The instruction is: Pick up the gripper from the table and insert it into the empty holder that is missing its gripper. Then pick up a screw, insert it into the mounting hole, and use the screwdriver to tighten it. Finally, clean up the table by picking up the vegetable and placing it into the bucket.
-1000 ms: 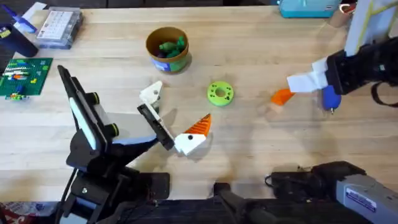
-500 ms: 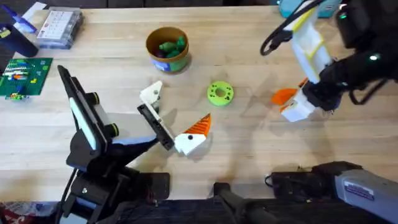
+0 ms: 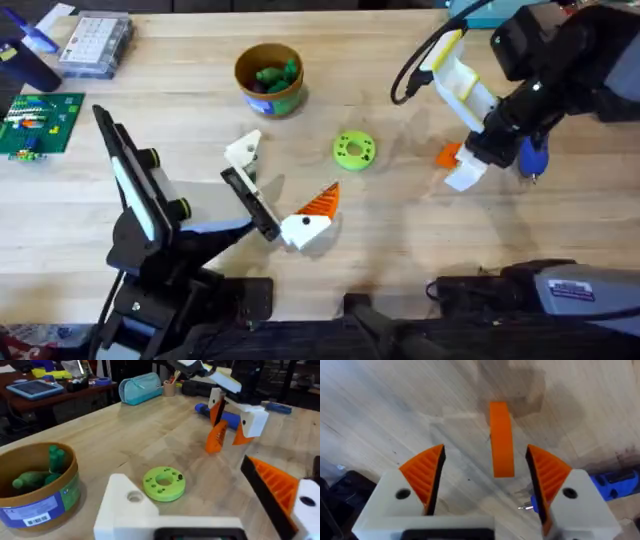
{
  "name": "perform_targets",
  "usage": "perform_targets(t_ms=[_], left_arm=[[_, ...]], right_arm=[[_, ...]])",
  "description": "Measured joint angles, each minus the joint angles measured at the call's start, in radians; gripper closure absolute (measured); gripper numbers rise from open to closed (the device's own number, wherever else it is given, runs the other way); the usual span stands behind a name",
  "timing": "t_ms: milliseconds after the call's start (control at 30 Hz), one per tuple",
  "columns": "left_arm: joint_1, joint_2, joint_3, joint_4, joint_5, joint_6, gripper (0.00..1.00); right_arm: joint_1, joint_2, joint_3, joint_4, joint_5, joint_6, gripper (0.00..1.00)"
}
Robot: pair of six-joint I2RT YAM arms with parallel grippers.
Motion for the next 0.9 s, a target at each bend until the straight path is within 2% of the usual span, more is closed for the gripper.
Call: perform_targets(t_ms=[167,300,333,367,467,533,567,767,900], left_arm=[[0.0,0.0,0.0,0.0,0.0,0.0,0.012],[0.0,0.0,0.0,0.0,0.0,0.0,0.012],[0.0,0.0,0.0,0.0,0.0,0.0,0.012],[0.0,0.0,0.0,0.0,0.0,0.0,0.012],[0.0,0.0,0.0,0.0,0.0,0.0,0.012],[0.0,0.0,0.0,0.0,0.0,0.0,0.012],[0.0,0.0,0.0,0.0,0.0,0.0,0.012],[0.0,0.0,0.0,0.0,0.0,0.0,0.012],[0.0,0.0,0.0,0.0,0.0,0.0,0.012]], right_arm=[[0.0,0.029,0.0,0.018,0.004,-0.003,0.084],[0.0,0.041,0.0,0.038,0.006,-0.008,0.285],[0.0,0.042,0.0,0.042,0.006,-0.012,0.34],[0.0,0.042,0.0,0.044,0.005,-0.013,0.452],[0.0,0.041,0.0,0.044,0.006,-0.014,0.706],[0.0,0.042,0.0,0.045,0.007,-0.014,0.943],[0.0,0.041,0.0,0.047,0.006,-0.013,0.977],[0.0,0.036,0.001,0.041,0.007,-0.005,0.993],[0.0,0.002,0.026,0.008,0.006,0.066,0.993]])
